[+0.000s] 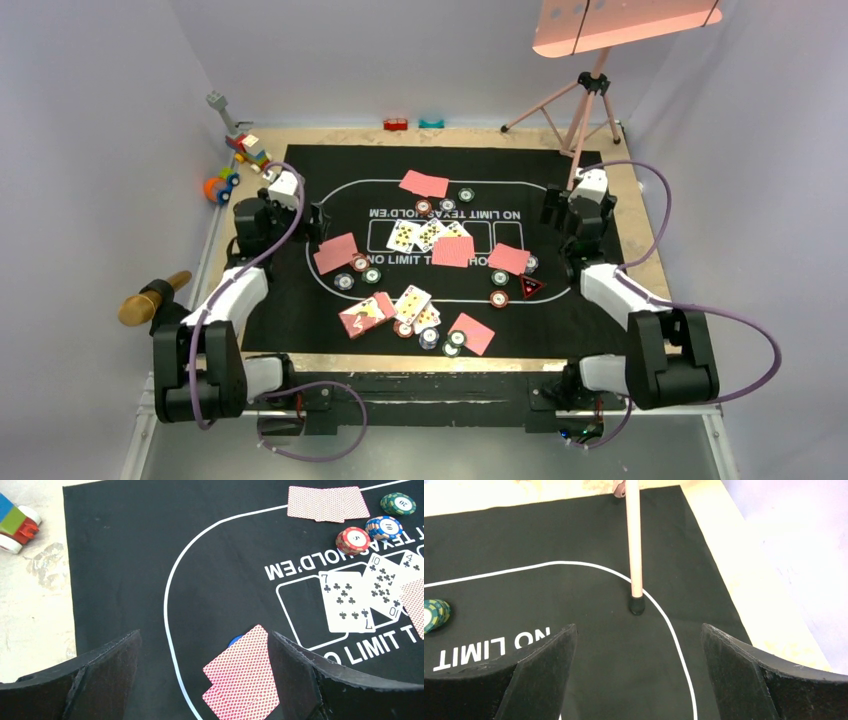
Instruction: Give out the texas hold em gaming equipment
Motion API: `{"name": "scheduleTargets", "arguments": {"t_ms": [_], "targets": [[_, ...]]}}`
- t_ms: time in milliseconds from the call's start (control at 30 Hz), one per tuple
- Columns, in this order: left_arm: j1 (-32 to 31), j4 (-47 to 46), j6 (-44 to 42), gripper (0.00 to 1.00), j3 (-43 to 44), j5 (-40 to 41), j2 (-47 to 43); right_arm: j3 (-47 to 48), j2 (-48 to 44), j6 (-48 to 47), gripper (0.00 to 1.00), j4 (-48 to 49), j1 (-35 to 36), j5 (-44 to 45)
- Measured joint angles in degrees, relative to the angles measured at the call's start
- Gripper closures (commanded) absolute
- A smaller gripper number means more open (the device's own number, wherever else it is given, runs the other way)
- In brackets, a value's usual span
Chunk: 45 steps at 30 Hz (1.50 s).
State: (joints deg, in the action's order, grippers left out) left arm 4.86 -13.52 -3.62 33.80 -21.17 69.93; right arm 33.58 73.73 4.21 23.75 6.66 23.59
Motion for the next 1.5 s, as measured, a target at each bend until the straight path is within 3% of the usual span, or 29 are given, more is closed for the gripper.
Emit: {"name": "scheduleTargets", "arguments": {"t_ms": [467,700,1500], "targets": [[0.0,-26.12,2.56,0.01,-16.59,2.19,2.05,-13.81,1.38,-1.55,0.02,29.51,-1.57,0.92],[0.0,-36.22,2.54,0.02,-18.29,2.19,7.34,-19.17,5.33,-1.77,0.02,42.25,-2.21,-0.92],[0.0,-37.81,2.43,0.0,-18.16,0.59,7.85,-17.49,6.71,-1.68,0.02,42.03,-4.59,-6.62]]}}
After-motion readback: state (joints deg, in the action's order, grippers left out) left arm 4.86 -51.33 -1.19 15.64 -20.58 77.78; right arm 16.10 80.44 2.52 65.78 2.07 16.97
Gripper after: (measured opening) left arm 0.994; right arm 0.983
